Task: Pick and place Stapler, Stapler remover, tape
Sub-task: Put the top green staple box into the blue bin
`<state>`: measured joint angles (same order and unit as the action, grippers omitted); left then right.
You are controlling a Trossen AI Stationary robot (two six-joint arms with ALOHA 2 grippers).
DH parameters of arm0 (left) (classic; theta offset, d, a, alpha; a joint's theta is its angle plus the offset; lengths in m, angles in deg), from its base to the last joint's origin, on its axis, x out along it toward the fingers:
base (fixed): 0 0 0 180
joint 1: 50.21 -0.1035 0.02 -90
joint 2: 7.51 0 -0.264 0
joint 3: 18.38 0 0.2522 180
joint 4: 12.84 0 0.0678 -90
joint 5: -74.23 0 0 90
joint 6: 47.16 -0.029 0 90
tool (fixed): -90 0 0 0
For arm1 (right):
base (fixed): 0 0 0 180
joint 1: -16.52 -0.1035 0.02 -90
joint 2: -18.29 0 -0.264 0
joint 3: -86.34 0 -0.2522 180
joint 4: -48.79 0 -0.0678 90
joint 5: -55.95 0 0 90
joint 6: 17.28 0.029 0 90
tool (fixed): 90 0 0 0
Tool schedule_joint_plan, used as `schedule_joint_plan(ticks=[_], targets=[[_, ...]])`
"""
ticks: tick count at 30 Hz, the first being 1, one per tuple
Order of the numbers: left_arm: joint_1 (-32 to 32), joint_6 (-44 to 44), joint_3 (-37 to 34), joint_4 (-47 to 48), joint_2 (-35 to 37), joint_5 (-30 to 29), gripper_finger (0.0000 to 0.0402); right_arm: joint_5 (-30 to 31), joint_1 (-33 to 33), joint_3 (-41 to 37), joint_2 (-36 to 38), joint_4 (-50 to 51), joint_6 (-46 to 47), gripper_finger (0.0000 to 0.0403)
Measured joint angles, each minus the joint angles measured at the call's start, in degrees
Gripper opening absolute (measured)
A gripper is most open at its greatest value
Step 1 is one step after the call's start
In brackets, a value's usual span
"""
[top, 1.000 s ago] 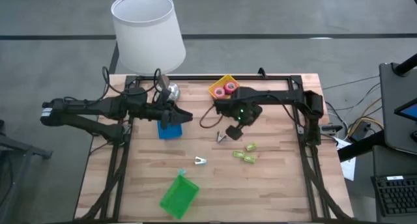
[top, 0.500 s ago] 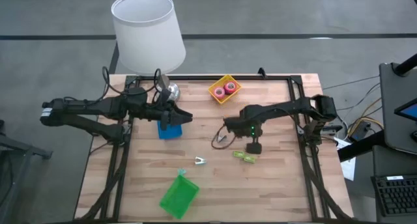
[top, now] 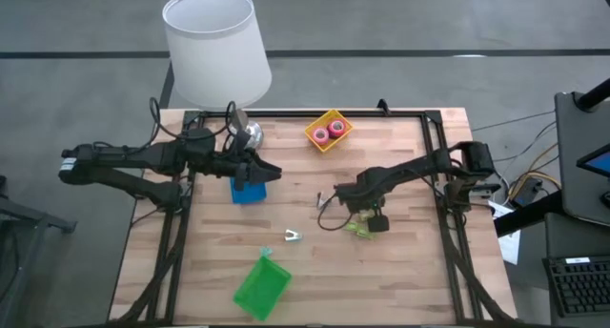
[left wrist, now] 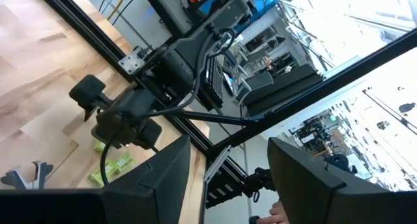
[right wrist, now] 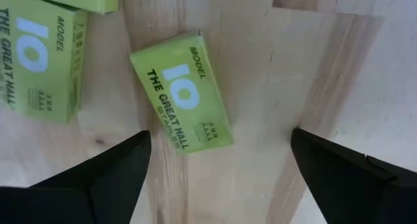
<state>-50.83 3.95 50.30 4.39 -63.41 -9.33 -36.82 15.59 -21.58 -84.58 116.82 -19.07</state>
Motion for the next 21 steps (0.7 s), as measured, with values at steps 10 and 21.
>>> schedule_joint_plan(ticks=[10, 21], targets=[[0.02, 0.04, 0.01, -0.01, 0.0, -1.56, 0.0209, 0.56, -0.24, -0.05, 0.44, -2.51, -1.72, 0.0253], [0.07, 0.04, 0.02, 0.0, 0.0, -1.6, 0.0209, -0.77, -0.97, 0.56, 0.48, -4.33, -4.07, 0.0173]])
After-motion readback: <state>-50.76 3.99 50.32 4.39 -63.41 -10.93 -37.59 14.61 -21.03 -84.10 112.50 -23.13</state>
